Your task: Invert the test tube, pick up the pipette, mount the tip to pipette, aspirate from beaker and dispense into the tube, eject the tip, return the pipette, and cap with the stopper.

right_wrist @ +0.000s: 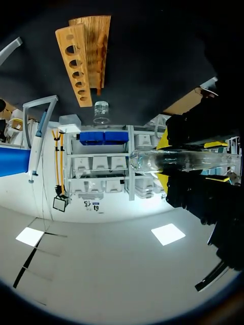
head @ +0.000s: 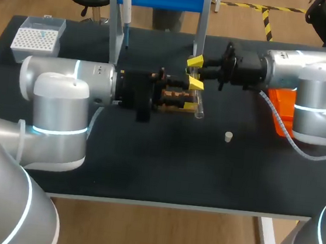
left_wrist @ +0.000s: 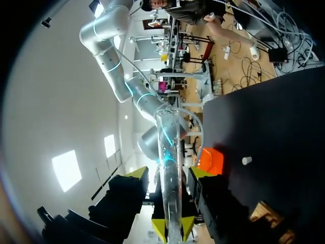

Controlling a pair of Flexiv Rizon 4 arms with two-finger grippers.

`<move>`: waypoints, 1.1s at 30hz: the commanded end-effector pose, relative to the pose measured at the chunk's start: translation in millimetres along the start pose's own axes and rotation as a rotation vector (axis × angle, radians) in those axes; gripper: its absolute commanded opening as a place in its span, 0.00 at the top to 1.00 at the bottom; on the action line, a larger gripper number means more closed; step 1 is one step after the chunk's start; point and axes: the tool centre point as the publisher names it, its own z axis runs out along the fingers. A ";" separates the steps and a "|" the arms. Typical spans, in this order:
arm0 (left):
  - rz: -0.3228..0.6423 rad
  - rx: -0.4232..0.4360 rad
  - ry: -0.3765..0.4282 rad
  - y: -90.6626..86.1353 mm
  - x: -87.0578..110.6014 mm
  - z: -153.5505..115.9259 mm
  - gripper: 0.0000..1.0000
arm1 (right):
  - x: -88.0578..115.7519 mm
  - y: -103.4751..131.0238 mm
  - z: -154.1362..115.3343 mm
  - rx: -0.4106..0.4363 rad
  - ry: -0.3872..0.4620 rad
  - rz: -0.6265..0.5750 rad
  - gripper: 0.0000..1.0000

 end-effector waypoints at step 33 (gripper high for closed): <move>-0.024 0.000 0.005 -4.1 0.4 3.6 1.00 | 1.0 -1.0 0.2 -0.004 -0.003 -0.001 1.00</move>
